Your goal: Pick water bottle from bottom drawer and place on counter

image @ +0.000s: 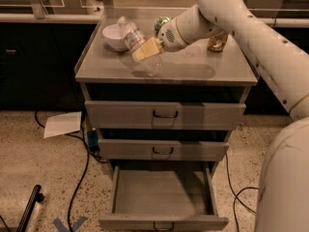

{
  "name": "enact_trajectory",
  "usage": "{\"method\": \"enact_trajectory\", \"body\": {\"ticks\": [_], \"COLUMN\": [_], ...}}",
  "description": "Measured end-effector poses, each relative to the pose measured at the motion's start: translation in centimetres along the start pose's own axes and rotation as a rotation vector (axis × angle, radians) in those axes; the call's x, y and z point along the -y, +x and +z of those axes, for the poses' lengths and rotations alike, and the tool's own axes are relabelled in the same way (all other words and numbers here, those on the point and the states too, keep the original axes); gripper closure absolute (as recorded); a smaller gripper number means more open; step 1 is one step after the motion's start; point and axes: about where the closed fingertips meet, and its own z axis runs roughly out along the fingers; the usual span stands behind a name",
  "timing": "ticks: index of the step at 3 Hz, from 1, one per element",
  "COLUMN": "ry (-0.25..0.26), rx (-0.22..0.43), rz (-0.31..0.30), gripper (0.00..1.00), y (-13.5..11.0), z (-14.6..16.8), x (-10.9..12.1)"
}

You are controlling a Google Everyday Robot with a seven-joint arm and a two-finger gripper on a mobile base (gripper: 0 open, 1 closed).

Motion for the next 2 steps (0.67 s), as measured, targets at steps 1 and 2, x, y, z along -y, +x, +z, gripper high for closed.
{"method": "enact_trajectory", "body": {"ticks": [1,2], "ry": [0.0,0.0], "rx": [0.0,0.0], "rz": [0.0,0.0], "gripper": [0.0,0.0], "y": [0.0,0.0], "z": [0.01,0.01], "x": [0.0,0.0]}}
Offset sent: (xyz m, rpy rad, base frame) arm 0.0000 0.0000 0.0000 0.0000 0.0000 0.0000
